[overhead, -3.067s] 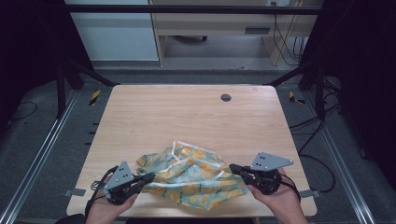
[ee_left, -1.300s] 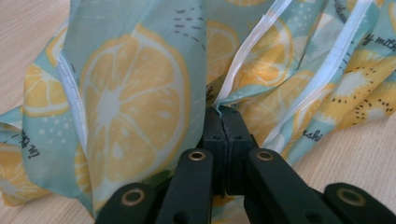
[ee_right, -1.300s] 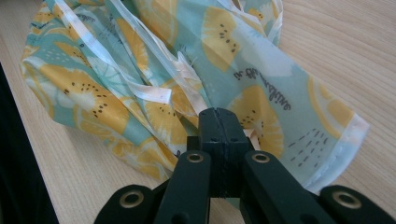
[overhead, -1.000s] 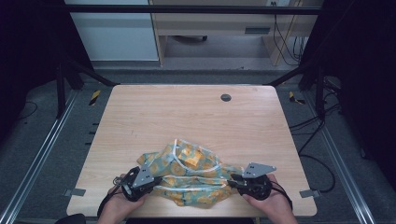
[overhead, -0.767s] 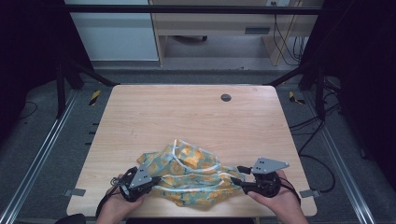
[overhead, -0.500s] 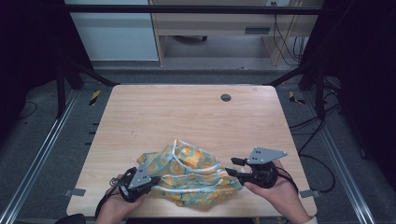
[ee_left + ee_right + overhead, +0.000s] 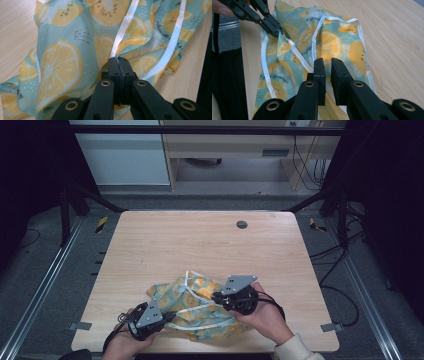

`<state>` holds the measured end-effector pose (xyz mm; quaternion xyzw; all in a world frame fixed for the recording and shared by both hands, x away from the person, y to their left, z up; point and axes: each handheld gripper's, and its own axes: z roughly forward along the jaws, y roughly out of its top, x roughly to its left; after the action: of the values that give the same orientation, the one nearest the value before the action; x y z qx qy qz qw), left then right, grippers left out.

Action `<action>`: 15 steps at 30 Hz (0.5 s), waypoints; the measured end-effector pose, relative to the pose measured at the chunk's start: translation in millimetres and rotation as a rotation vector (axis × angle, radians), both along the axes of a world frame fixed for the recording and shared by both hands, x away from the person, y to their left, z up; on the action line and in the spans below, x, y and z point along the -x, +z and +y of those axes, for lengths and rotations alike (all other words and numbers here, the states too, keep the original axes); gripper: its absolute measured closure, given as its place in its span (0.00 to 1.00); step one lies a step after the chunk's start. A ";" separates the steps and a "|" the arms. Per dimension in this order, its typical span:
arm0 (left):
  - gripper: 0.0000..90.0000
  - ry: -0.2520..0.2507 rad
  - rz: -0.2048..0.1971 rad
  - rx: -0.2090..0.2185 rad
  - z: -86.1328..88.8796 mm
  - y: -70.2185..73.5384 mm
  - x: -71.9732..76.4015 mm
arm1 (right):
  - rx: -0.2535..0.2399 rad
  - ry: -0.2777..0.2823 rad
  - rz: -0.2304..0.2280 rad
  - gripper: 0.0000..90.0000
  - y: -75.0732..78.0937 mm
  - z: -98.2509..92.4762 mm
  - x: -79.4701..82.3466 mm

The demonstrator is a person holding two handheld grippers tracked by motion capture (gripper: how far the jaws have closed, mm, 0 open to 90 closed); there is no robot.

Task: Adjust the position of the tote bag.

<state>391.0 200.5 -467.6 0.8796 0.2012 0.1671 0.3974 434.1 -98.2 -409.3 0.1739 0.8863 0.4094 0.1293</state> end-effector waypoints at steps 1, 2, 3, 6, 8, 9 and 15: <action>1.00 -0.001 0.006 -0.001 0.0 -0.1 0.0 | 0.005 0.005 0.001 0.90 -1.1 1.9 -0.1; 1.00 0.001 0.003 -0.005 -0.2 -0.7 -0.2 | 0.010 0.008 0.003 0.90 -1.9 2.9 0.1; 1.00 0.001 0.005 -0.007 -0.2 -0.9 -0.4 | 0.018 0.007 0.000 0.88 -3.4 4.3 0.4; 1.00 -0.002 0.006 -0.009 -1.2 -1.0 0.1 | 0.030 0.007 -0.012 0.83 -6.5 5.7 1.7; 1.00 -0.008 0.009 -0.011 -1.9 -1.3 0.4 | 0.035 0.010 -0.014 0.80 -8.4 5.8 1.9; 1.00 -0.010 0.010 -0.011 -2.1 -1.4 0.3 | 0.036 0.014 -0.011 0.80 -9.1 5.9 2.4; 1.00 -0.004 0.010 -0.007 -1.2 -1.3 -0.1 | 0.061 0.034 0.005 0.84 -12.9 6.4 4.9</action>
<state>391.1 199.3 -468.9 0.8822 0.2010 0.1629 0.3934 429.2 -91.8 -422.3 0.1559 0.9015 0.3838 0.1253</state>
